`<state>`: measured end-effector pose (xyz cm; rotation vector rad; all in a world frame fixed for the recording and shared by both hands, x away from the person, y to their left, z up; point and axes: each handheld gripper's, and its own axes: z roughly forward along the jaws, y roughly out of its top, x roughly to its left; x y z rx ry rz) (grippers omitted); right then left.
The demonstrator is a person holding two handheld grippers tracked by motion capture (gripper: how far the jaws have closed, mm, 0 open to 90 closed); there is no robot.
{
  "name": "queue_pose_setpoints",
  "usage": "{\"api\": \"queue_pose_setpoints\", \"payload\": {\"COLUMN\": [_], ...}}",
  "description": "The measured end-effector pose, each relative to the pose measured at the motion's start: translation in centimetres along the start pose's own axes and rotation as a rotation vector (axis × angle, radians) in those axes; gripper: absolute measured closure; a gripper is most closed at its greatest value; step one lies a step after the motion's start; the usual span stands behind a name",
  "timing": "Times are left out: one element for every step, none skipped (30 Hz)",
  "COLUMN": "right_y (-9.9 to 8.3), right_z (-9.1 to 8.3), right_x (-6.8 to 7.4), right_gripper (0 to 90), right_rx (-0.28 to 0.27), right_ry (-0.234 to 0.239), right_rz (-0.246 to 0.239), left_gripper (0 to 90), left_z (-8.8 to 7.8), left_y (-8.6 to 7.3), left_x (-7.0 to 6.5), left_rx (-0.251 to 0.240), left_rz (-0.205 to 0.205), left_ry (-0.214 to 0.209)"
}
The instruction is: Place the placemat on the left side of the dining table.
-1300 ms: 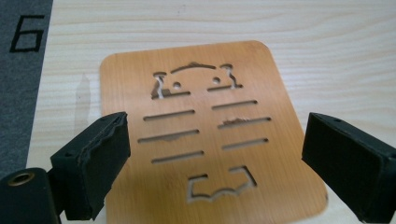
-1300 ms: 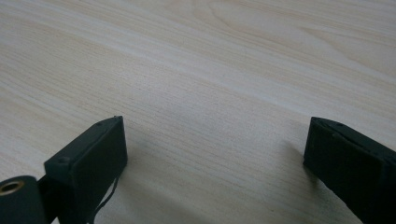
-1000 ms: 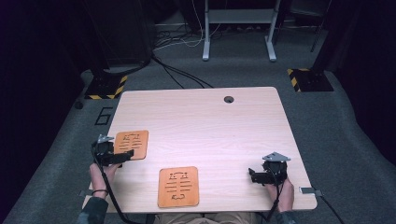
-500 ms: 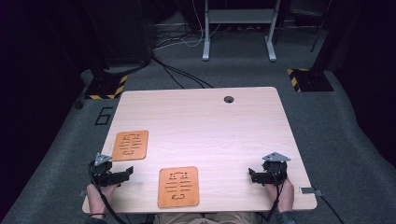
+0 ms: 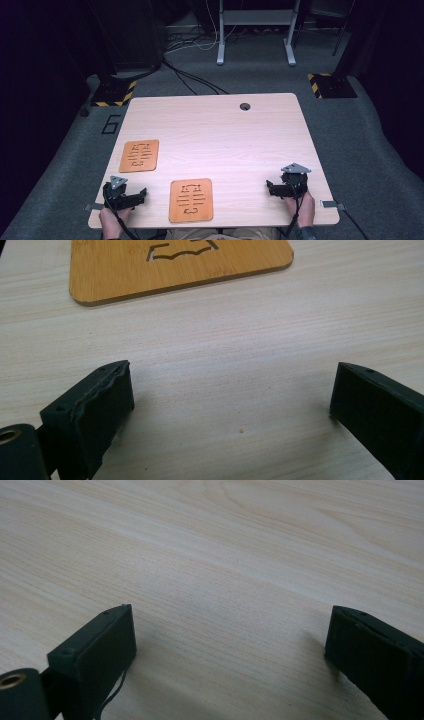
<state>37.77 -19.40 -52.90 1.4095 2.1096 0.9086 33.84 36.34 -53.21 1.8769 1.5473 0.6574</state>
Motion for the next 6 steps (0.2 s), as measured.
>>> {"api": "queue_pose_setpoints", "payload": {"right_y": [0.0,0.0,0.0,0.0,0.0,0.0], "right_z": [0.0,0.0,0.0,0.01,0.01,0.0], "right_x": [-0.01,-0.01,0.0,0.0,0.0,0.01], "right_gripper": [5.0,5.0,5.0,4.9,4.9,4.9], "right_rx": [0.0,0.0,0.0,0.0,0.0,0.0], "right_ry": [0.0,0.0,0.0,0.0,0.0,-0.001], "right_rz": [0.0,0.0,-0.001,0.0,0.0,0.0], "left_gripper": [3.1,3.0,2.9,2.5,2.1,1.6], "left_z": [0.01,0.01,0.06,0.11,0.11,0.15], "left_y": [0.02,0.02,0.06,0.08,0.08,0.12], "left_x": [0.01,0.01,0.05,0.05,0.05,0.09], "left_rx": [0.002,0.002,0.002,0.002,0.002,0.003], "left_rz": [-0.001,-0.001,-0.002,-0.004,-0.004,-0.002], "left_ry": [0.001,0.001,0.002,0.002,0.002,0.002]}}
